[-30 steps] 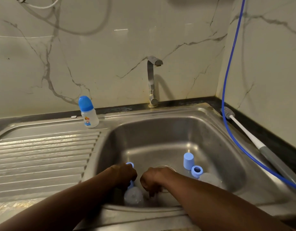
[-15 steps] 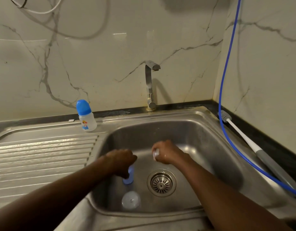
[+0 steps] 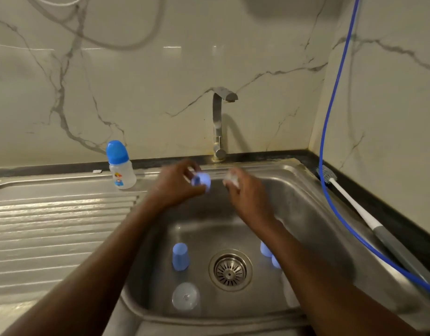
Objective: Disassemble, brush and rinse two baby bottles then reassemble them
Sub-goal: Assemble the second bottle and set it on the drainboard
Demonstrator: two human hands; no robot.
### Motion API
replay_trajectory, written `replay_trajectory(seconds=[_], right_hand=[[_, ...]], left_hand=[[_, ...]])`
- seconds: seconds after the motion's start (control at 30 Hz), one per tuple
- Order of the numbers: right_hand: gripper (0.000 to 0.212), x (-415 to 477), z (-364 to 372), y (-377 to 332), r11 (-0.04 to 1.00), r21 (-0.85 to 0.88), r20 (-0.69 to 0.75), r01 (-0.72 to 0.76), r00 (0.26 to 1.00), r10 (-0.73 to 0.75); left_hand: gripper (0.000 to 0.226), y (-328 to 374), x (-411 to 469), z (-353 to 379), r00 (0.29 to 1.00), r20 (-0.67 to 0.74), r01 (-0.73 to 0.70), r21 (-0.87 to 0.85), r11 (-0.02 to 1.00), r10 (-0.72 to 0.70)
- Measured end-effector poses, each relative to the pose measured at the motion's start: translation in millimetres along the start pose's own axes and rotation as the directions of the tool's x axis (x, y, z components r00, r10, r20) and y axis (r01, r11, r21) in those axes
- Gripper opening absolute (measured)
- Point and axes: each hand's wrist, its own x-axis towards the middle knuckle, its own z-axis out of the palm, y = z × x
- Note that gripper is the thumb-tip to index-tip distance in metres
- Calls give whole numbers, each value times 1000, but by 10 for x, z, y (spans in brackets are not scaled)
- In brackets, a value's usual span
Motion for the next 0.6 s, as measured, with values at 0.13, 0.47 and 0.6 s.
replay_trajectory(seconds=[0.13, 0.47, 0.6], right_hand=[[25, -135, 190, 118, 951, -213, 498, -225, 812, 304], [4, -233, 232, 333, 937, -105, 416, -332, 841, 345], [19, 31, 197, 282, 811, 390, 249, -435, 898, 362]], left_hand=[[53, 163, -39, 250, 958, 288, -22, 90, 996, -5], [33, -47, -296, 592, 960, 87, 279, -328, 903, -265], [30, -201, -306, 522, 924, 152, 346, -719, 603, -350]])
